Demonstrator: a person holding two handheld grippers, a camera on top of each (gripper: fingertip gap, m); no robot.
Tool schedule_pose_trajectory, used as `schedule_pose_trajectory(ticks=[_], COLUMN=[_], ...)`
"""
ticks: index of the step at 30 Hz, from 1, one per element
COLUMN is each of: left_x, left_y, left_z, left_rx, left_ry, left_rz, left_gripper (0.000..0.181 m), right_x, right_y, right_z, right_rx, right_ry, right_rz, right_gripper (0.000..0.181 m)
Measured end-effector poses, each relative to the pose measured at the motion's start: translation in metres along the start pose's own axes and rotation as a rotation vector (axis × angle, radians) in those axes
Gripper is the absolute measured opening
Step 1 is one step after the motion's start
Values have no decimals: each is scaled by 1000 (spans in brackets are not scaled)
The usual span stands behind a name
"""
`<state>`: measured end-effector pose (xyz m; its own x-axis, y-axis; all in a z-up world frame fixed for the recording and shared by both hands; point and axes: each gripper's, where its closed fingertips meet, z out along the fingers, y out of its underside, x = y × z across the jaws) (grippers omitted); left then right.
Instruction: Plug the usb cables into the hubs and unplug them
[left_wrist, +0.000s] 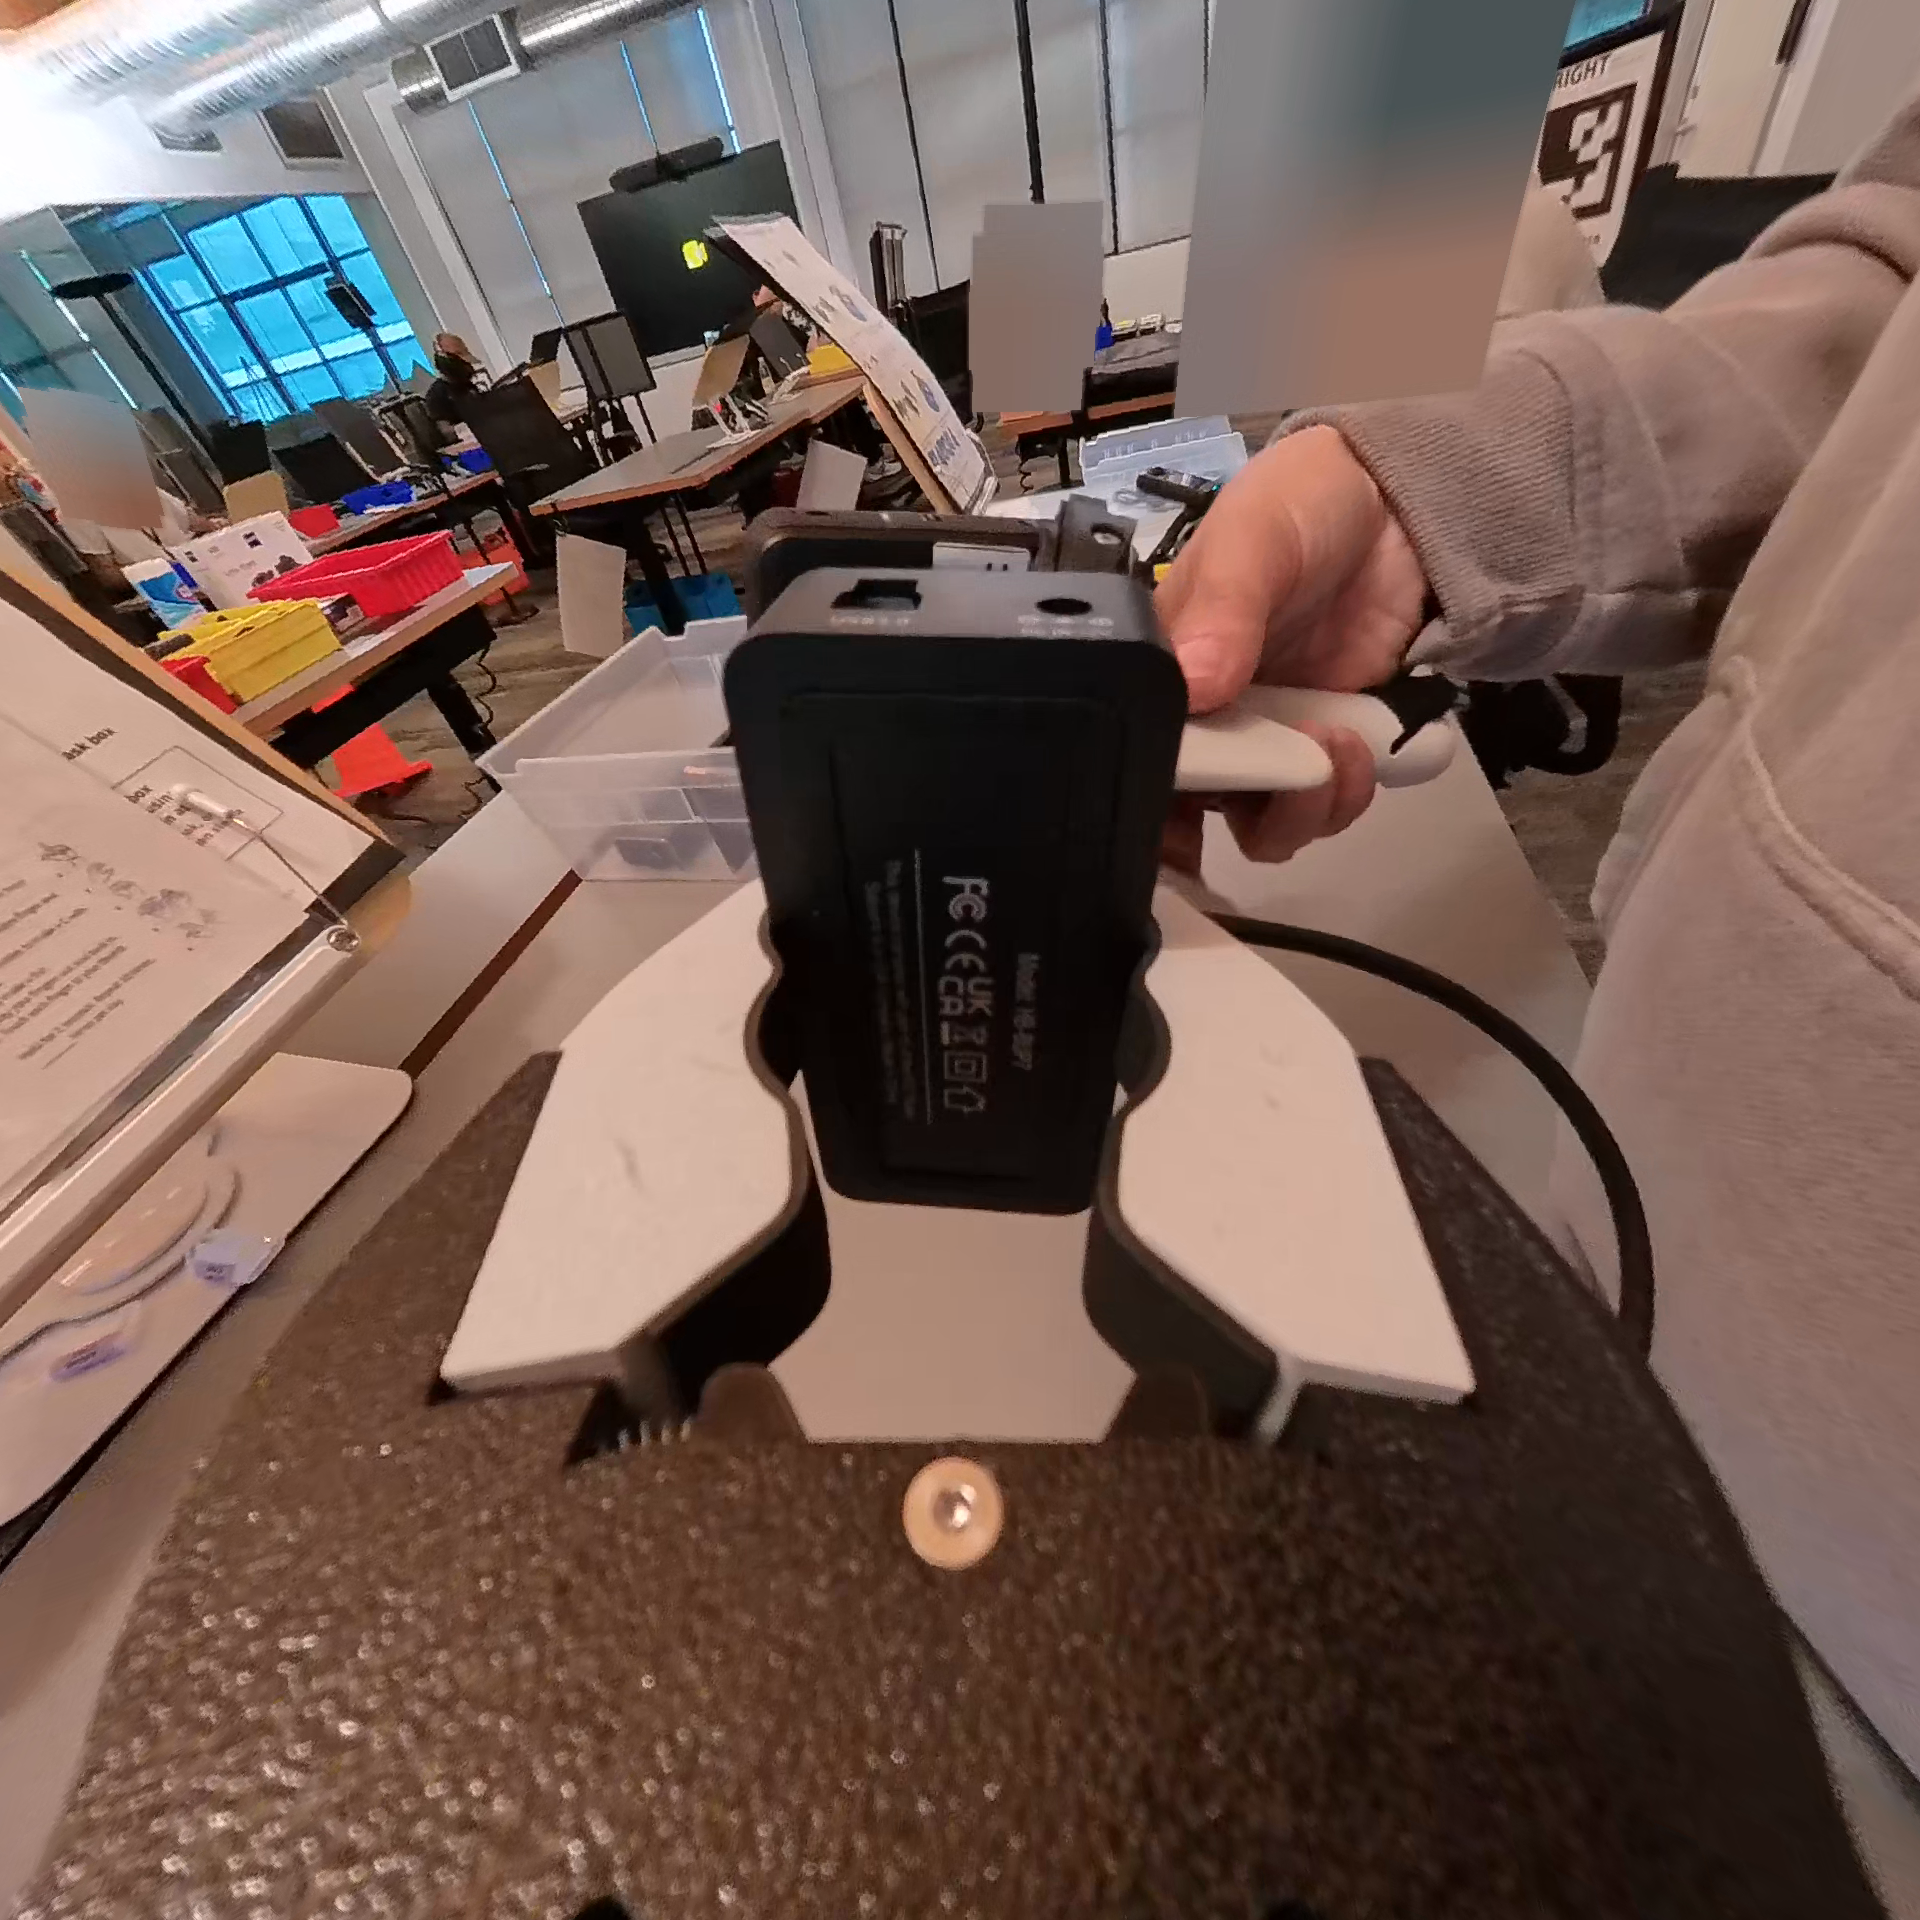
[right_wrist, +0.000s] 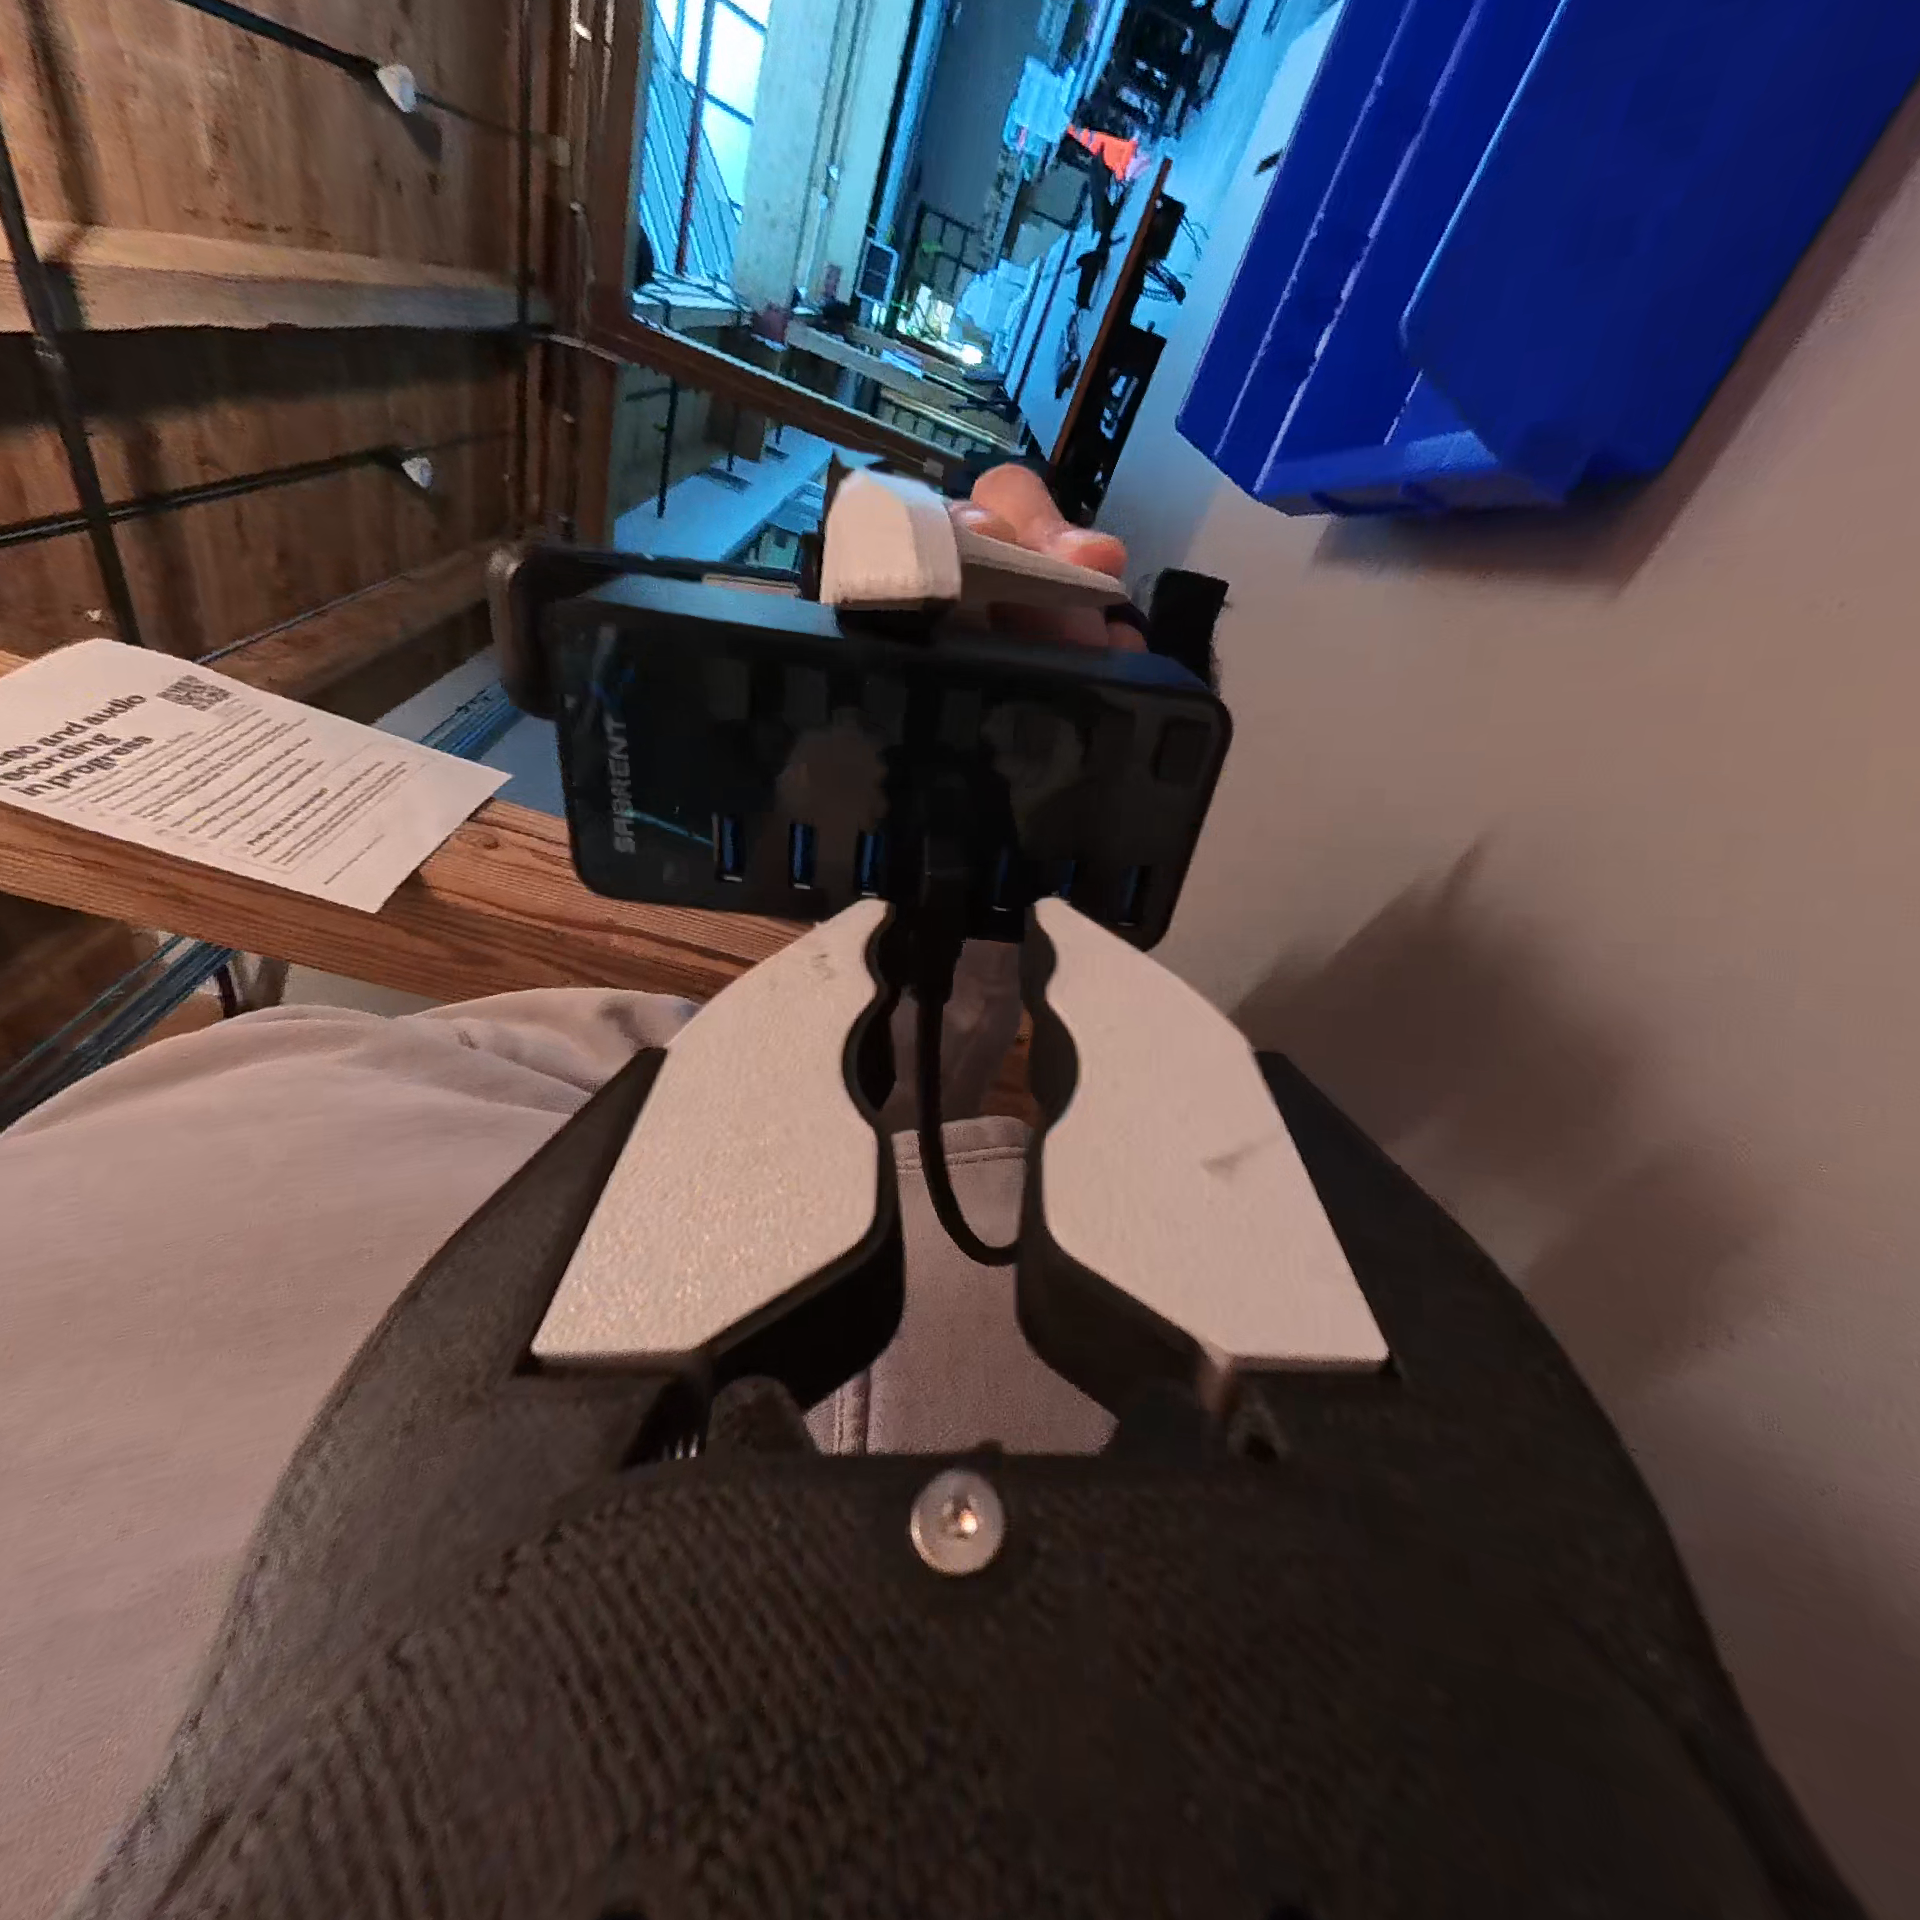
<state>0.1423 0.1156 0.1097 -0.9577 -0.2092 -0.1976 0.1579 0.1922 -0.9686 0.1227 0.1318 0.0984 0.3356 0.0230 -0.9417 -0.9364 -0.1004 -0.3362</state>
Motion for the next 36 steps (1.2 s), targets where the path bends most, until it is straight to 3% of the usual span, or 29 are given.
schedule_pose_trajectory(ticks=[2, 11, 16, 27, 29, 31, 33, 36], left_x=[2, 5, 8, 5, -15, -39, -48, -51], left_y=[4, 6, 6, 23, 27, 24, 14, -20], left_z=[1, 2, 1, 17, -9, -48, -57, -53], left_rx=[-16, -29, -33, -97, -86, -45, -97, 6], left_ry=[0, -3, -12, -85, -192, -267, -261, -223], left_rz=[7, 39, 61, 27, -24, -69, -9, -10], left_gripper=[59, 59, 59, 59, 60, 59, 59, 59], right_x=[0, 3, 1, 17, 32, 52, 57, 10], right_y=[0, -3, 1, 4, -11, -32, -34, -61], right_z=[-1, -2, -3, -20, -48, -108, -137, -159], right_rx=[-8, -17, -64, -116, -41, 61, 20, 37], right_ry=[-22, -64, -27, 4, 116, 217, 325, 196], right_rz=[38, 134, 41, 80, 61, 79, 4, -47], right_gripper=[9, 8, 8, 9, 9, 9, 9, 9])
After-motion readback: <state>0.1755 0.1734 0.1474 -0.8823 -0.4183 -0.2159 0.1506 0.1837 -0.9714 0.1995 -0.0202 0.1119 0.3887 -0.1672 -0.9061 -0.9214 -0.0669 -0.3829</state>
